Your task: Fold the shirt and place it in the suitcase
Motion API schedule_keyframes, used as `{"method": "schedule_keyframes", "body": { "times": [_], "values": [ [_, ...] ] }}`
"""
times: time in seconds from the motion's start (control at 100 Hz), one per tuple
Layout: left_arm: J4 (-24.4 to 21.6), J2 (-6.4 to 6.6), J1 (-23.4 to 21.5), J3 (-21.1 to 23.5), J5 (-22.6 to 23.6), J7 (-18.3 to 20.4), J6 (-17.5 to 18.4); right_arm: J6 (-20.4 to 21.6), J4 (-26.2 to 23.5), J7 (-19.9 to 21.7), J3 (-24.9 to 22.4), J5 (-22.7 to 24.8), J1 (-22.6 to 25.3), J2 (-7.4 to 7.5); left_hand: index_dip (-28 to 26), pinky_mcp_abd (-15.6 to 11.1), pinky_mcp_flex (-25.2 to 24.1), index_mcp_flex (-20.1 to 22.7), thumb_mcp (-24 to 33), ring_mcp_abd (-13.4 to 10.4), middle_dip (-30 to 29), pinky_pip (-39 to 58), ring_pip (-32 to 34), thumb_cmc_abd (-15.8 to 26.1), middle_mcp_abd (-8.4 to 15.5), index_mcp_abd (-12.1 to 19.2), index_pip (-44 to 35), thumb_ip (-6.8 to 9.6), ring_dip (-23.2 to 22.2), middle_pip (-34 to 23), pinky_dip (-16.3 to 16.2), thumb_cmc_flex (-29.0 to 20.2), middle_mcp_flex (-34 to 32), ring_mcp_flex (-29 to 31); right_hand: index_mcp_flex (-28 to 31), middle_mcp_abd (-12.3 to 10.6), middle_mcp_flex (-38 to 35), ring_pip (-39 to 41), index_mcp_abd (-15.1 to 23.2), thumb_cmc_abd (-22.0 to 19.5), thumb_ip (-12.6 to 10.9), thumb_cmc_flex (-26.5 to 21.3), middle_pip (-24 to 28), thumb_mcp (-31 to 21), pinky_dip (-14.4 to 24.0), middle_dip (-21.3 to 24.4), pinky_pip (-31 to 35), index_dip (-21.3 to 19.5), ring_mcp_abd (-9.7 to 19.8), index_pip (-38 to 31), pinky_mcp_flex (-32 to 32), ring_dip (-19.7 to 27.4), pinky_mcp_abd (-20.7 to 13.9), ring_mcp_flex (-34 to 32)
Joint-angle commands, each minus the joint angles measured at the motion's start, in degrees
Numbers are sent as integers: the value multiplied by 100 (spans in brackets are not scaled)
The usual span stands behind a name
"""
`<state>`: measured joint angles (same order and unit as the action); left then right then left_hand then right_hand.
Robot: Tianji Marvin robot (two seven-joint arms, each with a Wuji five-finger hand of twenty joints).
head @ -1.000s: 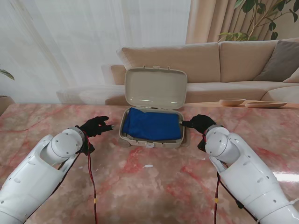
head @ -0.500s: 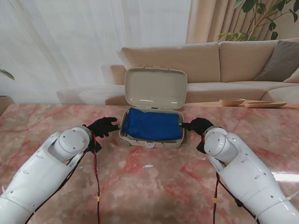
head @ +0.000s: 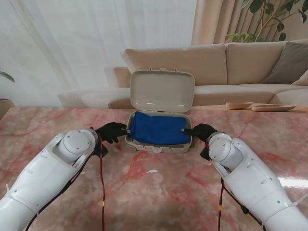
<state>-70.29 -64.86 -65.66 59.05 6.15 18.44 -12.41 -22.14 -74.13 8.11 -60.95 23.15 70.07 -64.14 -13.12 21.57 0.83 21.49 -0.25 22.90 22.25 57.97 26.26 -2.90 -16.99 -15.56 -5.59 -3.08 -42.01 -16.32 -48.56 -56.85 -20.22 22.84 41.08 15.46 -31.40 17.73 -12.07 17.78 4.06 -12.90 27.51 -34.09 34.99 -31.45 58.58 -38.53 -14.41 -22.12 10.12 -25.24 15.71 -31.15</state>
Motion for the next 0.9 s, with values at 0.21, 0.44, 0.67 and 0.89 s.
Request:
{"method": "schedule_keyframes", "body": {
  "times": [0.21, 0.44, 0.67, 0.89],
  "values": [
    [-7, 43, -6, -70, 5, 160, 159, 199, 12, 26, 64, -90, 61, -54, -197, 110, -121, 258, -183, 2, 28, -75, -75, 243, -23, 252, -208, 40, 30, 128, -71, 16, -41, -208, 128, -12, 206, 101, 325, -165, -237, -91, 95, 214, 163, 41, 75, -101, 51, 32, 183, -14, 263, 58],
    [-110, 77, -84, -45, 31, 222, 223, 381, -161, 113, 29, -58, 223, -10, -245, 110, -119, 297, -183, 1, 31, -80, -95, 248, -14, 267, -245, 41, 39, 135, -79, 10, -57, -206, 117, -21, 167, 115, 339, -190, -247, -134, 107, 247, 177, 58, 148, -112, 27, 17, 264, -13, 287, -6],
    [-178, 121, -157, -39, 21, 350, 311, 556, -384, 192, -27, -3, 422, 35, -275, 116, -84, 292, -184, 14, 43, -56, -71, 252, -4, 272, -251, 42, 29, 119, -102, 6, -109, -164, 154, 8, 104, 136, 330, -214, -252, -197, 123, 278, 171, 76, 212, -111, -6, -13, 309, -10, 314, -57],
    [-293, 164, -282, -18, 10, 451, 431, 653, -634, 282, -136, -7, 650, 75, -292, 114, -55, 295, -183, 21, 53, -35, -38, 258, 5, 274, -256, 43, 13, 101, -127, 7, -157, -123, 197, 29, 49, 174, 319, -232, -250, -311, 148, 333, 147, 88, 258, -98, -32, -32, 327, -11, 307, -94]
  ]
}}
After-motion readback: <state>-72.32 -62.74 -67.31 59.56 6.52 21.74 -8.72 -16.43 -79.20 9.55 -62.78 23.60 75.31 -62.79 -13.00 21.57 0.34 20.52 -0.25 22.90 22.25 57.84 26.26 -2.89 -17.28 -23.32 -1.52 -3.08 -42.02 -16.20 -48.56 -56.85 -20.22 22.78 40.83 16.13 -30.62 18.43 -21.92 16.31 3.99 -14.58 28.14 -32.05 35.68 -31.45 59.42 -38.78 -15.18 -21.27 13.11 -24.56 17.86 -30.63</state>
